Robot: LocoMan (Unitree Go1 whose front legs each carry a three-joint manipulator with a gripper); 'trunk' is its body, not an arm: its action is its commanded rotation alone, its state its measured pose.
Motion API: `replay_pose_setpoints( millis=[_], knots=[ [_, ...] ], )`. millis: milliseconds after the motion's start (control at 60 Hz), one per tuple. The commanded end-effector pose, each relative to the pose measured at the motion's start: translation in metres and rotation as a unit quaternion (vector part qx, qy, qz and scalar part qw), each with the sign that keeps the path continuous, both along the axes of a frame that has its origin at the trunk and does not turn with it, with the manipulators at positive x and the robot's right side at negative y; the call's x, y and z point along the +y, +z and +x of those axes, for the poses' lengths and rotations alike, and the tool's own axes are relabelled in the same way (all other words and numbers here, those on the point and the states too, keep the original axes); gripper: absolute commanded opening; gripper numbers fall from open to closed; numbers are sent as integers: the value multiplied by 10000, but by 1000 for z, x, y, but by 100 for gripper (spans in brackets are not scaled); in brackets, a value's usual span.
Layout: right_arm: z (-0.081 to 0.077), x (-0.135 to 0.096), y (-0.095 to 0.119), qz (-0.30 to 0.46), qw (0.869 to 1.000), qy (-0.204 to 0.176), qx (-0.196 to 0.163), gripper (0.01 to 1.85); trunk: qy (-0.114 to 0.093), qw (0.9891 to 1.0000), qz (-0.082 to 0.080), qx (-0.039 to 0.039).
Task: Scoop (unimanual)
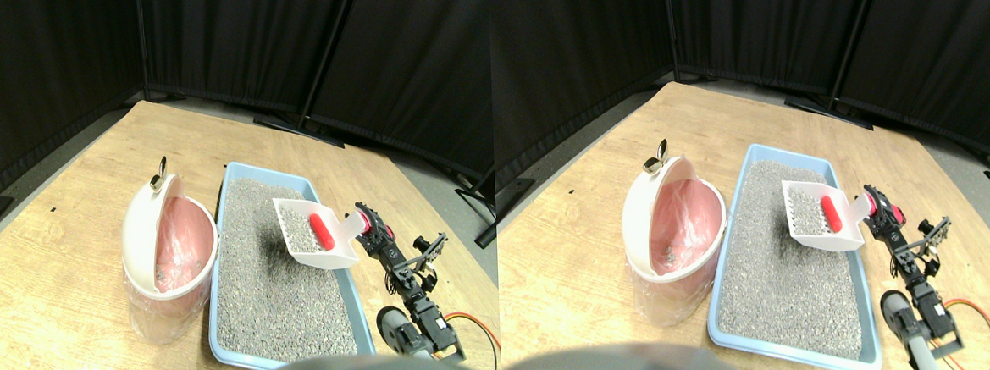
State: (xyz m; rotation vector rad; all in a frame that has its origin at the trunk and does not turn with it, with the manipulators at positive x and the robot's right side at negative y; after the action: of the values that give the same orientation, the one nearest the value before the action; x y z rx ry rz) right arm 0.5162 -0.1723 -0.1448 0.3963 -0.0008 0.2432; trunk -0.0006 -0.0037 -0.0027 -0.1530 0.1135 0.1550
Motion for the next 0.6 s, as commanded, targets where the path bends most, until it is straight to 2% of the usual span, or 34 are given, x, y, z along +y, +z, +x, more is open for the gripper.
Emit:
replay_pose_setpoints(
  millis=[17, 300, 600],
  knots=[
    [2, 0, 10, 280, 9991, -19, -309, 5, 37, 10000, -92, -4],
    [5, 5, 13, 554, 9980, 99, -275, 5, 47, 9999, -115, -2],
    [8, 14, 24, 573, 9973, 216, -403, 5, 82, 9998, -144, -66]
  ],
)
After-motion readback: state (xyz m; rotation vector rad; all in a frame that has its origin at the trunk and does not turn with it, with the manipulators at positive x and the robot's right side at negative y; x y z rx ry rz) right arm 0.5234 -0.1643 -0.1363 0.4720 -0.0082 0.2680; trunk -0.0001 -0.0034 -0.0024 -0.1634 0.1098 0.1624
